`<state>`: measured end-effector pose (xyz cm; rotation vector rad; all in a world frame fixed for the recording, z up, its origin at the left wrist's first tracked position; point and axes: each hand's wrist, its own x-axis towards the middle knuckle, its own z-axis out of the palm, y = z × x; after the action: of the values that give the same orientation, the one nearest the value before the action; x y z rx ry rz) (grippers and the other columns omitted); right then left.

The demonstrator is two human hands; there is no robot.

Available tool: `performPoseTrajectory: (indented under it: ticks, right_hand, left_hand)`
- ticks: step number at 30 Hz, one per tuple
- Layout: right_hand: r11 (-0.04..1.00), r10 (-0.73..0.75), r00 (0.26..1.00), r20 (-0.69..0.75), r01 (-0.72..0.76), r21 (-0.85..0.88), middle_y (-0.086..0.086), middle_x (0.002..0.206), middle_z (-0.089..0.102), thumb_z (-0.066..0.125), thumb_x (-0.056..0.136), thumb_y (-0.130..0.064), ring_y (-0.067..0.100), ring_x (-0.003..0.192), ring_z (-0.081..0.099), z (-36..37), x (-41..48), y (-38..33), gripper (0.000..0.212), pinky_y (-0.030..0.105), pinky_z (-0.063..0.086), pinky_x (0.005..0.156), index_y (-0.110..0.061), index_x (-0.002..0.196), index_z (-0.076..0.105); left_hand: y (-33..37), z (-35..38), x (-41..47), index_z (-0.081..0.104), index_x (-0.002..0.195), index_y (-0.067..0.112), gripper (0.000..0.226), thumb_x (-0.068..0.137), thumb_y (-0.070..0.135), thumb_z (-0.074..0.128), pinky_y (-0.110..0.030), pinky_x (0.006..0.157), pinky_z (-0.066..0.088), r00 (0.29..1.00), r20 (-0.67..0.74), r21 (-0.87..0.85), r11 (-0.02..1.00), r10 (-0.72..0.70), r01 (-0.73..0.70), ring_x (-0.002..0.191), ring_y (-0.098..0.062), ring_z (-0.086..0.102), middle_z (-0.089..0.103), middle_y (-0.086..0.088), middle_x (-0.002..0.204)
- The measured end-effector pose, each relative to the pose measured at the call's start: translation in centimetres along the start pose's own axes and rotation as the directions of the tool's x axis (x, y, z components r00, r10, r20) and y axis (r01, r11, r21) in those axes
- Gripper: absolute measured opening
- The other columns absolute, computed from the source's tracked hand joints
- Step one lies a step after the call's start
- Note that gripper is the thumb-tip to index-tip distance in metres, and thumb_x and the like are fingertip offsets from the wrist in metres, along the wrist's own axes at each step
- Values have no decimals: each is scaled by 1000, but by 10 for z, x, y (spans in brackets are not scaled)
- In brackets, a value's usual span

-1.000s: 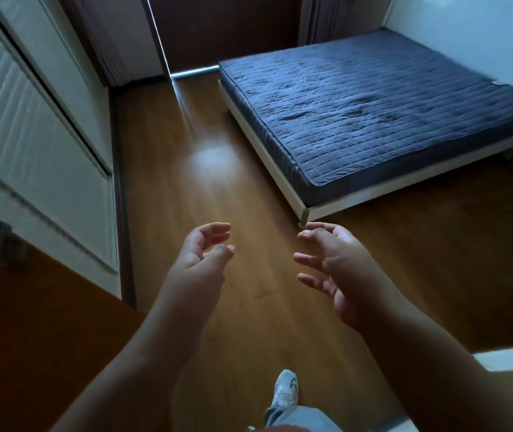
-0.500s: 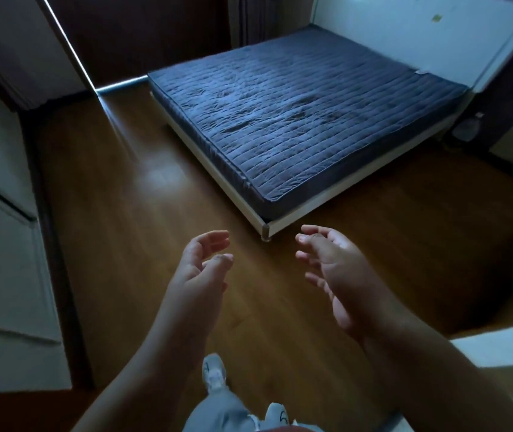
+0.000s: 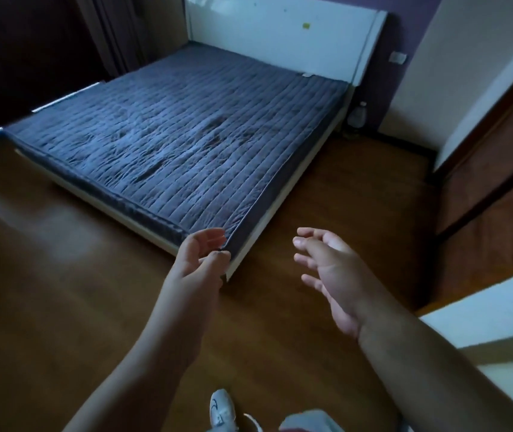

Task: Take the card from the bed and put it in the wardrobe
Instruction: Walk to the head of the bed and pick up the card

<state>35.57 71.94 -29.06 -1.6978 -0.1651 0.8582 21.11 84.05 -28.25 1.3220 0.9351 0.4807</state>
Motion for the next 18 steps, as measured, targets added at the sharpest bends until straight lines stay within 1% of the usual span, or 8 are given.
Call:
performPoseTrajectory:
  ticks: [3, 6, 10, 13, 18]
  right_hand:
    - [998, 19, 997, -70, -15, 57, -2, 127, 61, 61, 97, -32, 20, 125, 56, 7, 21, -9, 26, 49, 44, 111, -33, 123, 62]
    - [996, 21, 990, -141, -9, 85, -5, 123, 62, 61, 97, -32, 17, 122, 58, 7, 39, -13, 25, 45, 47, 108, -32, 122, 63]
    - [995, 13, 973, -230, 10, 99, -9, 123, 62, 60, 97, -33, 13, 121, 59, -5, 65, -18, 26, 42, 51, 104, -34, 123, 62]
    - [994, 14, 958, -286, 19, 111, -11, 120, 63, 60, 97, -33, 11, 118, 61, -22, 90, -24, 25, 41, 53, 101, -34, 122, 62]
    - [993, 19, 940, -341, 22, 115, -13, 121, 61, 59, 99, -36, 12, 118, 62, -69, 156, -41, 28, 41, 55, 100, -33, 127, 60]
  left_hand:
    - [8, 0, 40, 67, 115, 38, 26, 98, 21, 59, -34, 95, 50, 997, 77, 33, 999, -3, 1, 113, -6, 63, 68, 13, 122]
    - [14, 8, 73, 67, 117, 37, 27, 99, 20, 57, -33, 92, 49, 989, 143, 62, 998, -23, 14, 115, -6, 62, 68, 14, 122]
    - [22, 33, 107, 66, 117, 39, 27, 99, 20, 57, -42, 101, 50, 966, 250, 123, 992, -61, 31, 112, -8, 63, 67, 17, 121]
    - [28, 60, 133, 65, 118, 38, 27, 100, 19, 56, -45, 102, 49, 952, 298, 163, 986, -75, 27, 111, -13, 63, 66, 18, 121]
    - [46, 126, 189, 64, 116, 40, 27, 99, 19, 56, -48, 100, 49, 937, 339, 205, 979, -83, 13, 107, -13, 62, 66, 18, 121]
